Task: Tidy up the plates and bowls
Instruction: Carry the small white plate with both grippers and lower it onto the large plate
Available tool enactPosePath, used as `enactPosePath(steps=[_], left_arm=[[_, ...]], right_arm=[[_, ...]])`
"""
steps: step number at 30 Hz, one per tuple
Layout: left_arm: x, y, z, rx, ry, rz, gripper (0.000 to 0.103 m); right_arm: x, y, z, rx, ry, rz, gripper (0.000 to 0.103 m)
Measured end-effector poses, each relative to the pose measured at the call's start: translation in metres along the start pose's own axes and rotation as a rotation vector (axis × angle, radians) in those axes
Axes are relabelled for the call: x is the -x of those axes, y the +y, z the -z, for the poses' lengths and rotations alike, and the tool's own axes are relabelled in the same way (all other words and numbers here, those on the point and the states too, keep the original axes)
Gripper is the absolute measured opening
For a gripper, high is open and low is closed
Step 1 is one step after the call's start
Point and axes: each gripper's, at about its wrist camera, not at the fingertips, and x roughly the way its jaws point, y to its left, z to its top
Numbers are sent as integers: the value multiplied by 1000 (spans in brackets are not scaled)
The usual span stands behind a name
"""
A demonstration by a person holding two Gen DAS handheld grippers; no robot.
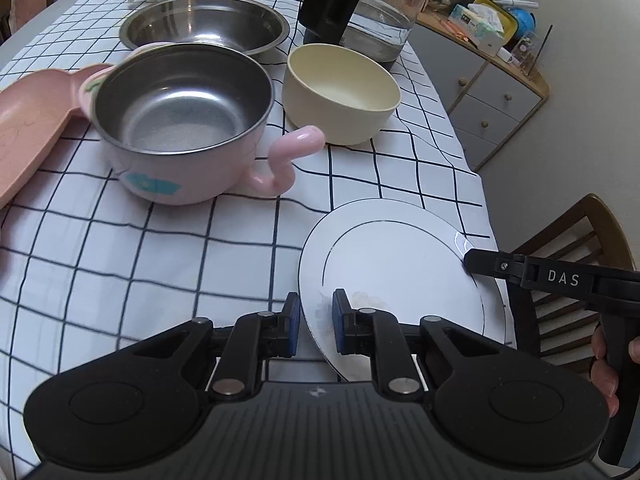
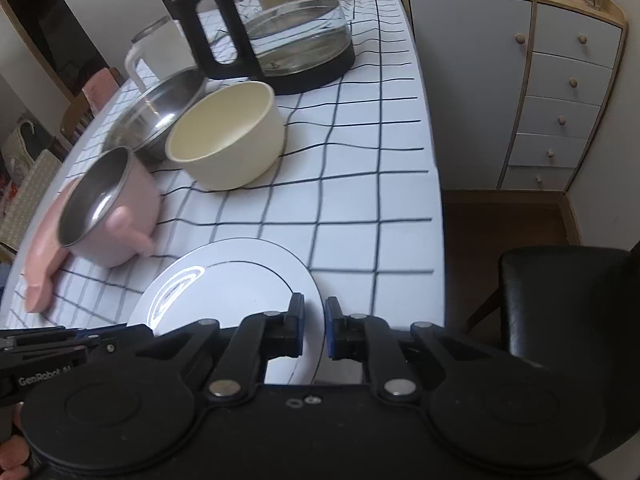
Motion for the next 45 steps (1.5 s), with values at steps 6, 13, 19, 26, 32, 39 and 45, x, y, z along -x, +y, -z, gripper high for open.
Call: enactPosePath(steps=[6, 13, 19, 26, 32, 39, 45], left_arm=[[30, 17, 14, -4, -28, 10, 15], [72, 48, 29, 20, -68, 24, 14], [107, 85, 41, 36, -99, 21, 13], [149, 140, 58, 57, -129, 9, 13], [177, 192, 74, 76, -134, -13, 13], [196, 245, 92, 92, -120, -45, 13], [199, 280, 106, 102, -83, -59, 13]], right_arm=[[18, 21, 20, -25, -16, -17, 10], [43, 60, 37, -35, -54, -29, 10], [55, 104, 56, -39, -71, -38, 9], [57, 164, 78, -31, -82, -48, 9], [51, 221, 97, -20, -76, -65, 9], [37, 277, 122, -17, -60, -82, 9], [19, 311, 143, -28, -33, -86, 9]])
